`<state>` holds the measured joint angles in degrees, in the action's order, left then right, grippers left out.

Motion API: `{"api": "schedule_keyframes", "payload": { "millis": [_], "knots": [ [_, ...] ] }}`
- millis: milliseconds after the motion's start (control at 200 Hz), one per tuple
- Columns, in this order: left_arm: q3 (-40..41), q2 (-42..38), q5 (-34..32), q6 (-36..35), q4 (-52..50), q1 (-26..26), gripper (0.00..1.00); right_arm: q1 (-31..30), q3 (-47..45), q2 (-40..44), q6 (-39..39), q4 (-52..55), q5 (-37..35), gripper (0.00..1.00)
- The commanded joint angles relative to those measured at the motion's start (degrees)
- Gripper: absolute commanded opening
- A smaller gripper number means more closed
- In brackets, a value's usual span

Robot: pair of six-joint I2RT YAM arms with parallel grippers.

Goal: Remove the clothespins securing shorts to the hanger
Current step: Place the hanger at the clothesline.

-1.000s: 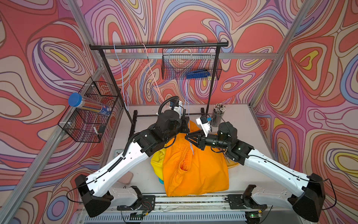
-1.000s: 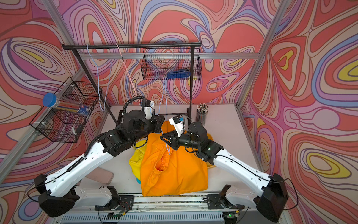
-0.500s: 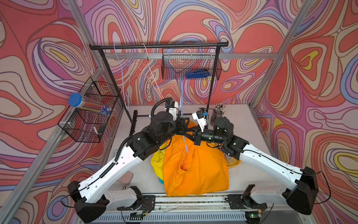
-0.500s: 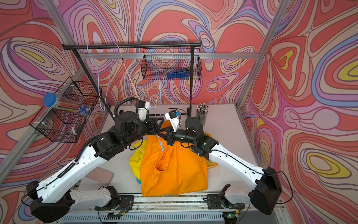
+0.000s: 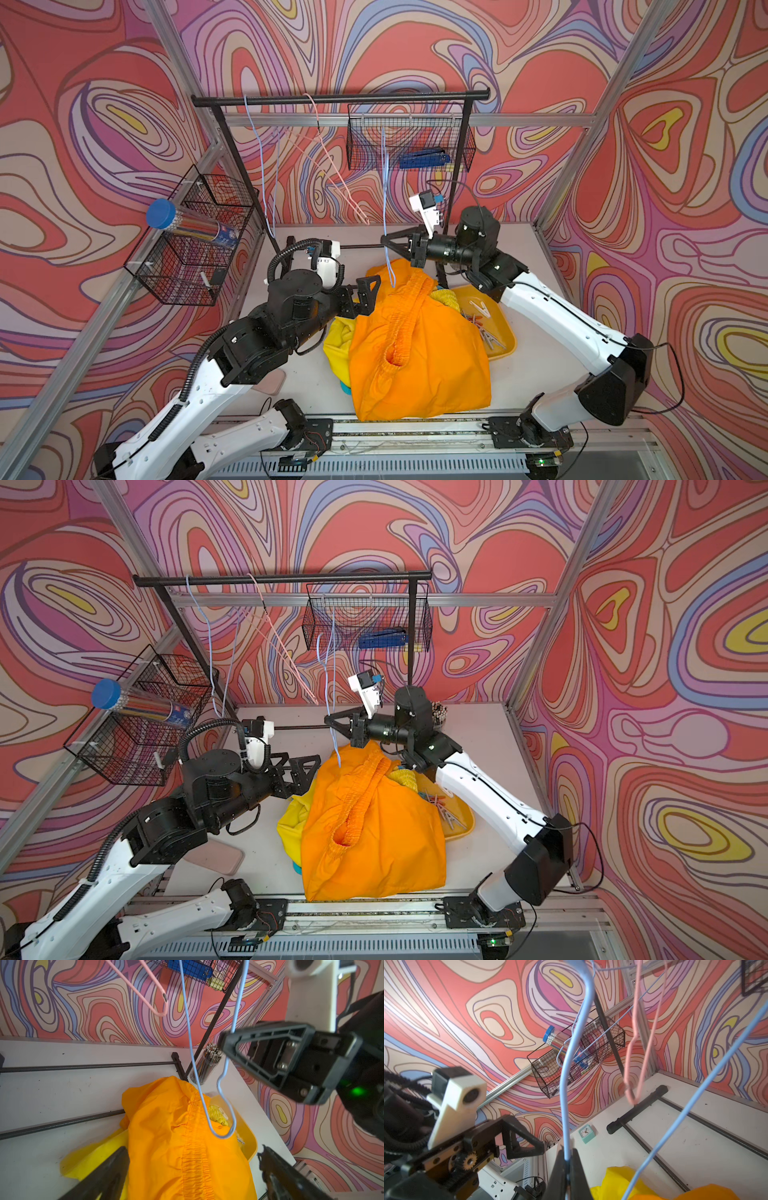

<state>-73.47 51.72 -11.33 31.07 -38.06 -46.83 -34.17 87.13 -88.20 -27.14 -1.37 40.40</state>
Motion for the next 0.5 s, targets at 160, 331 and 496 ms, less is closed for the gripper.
{"api": "schedule_keyframes", "payload": {
  "millis": [160,331,496],
  "knots": [
    [4.52,0.44,2.62,-1.26,-7.02,0.07,1.00,5.21,12.64,-6.53,-3.91,-0.01,4.45,0.00],
    [7.08,-0.21,3.85,-0.17,-5.78,0.07,1.00,8.45,21.47,-12.67,-6.03,1.41,4.51,0.00],
    [8.21,-0.05,4.26,0.11,-5.72,0.08,1.00,10.81,30.05,-19.44,-7.78,2.32,3.56,0.00]
  ]
}}
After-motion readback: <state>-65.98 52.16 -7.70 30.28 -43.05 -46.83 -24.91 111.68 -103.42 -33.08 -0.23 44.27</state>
